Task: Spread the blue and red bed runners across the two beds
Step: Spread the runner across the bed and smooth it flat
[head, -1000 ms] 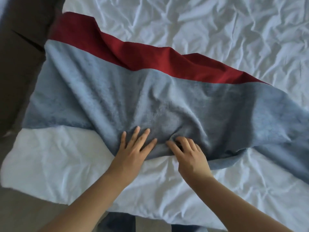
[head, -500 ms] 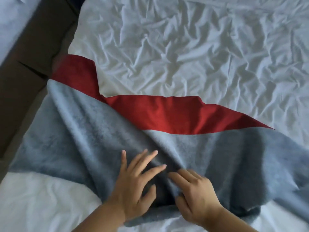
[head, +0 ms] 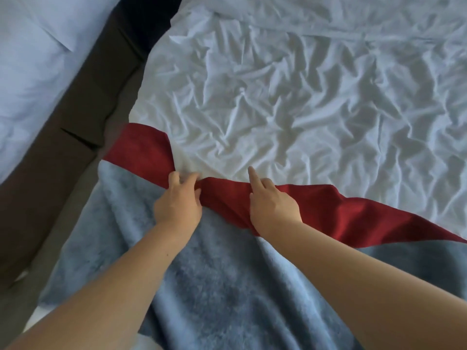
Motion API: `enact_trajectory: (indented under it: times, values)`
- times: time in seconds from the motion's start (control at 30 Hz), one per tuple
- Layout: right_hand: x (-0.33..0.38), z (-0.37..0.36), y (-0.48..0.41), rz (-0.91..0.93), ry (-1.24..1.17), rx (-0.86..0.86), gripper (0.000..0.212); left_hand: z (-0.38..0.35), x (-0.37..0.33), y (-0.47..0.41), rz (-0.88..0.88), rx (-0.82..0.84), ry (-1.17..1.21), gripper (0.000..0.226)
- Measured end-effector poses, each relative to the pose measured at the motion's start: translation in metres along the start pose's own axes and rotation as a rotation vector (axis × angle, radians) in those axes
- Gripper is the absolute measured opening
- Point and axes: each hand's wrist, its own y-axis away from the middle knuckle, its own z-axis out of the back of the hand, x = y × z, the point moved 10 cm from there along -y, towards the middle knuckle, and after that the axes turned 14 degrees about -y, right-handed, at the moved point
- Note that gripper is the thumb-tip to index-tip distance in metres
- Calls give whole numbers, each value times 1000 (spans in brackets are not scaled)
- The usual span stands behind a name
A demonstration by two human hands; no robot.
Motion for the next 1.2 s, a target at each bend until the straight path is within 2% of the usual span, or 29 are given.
enact_trajectory:
  times: [0.1, 0.17, 0.3, 0.4, 0.53, 0.57, 0.7, 0.77, 0.83, 1.03, 1.2]
  values:
    - [-10, -3, -7, -149, -61, 29, 36, 3, -2, 0, -150, -71, 138, 14]
    - [-20, 4, -3, -194, -146, -25, 22, 5, -8, -1, -226, -103, 187, 5]
    - [-46, 48, -9, -222, -192, -228, 23, 22, -50, -29, -383, -118, 255, 4]
    - [-71, 88, -26, -246, -198, -335, 29, 36, -88, -61, -464, -72, 276, 17]
    - [-89, 117, -41, -189, -118, -413, 29, 19, -113, -71, -425, 124, 259, 54]
    - [-92, 111, -42, -170, -92, -381, 30, 8, -115, -66, -421, 155, 203, 59]
    - [-115, 44, -20, -125, -37, -120, 59, -43, -98, -20, -407, 207, -66, 59]
    - [-124, 17, -7, -65, 154, -32, 61, -58, -85, 9, -389, 173, -140, 61]
    - [-131, 6, -3, -43, 225, 27, 62, -63, -78, 34, -370, 138, -146, 65]
    - [-128, 6, 38, 75, 206, 29, 68, -65, -96, 91, -403, 144, -120, 68]
    - [-150, 22, 104, 202, 75, 22, 66, -51, -177, 116, -502, 136, -70, 66]
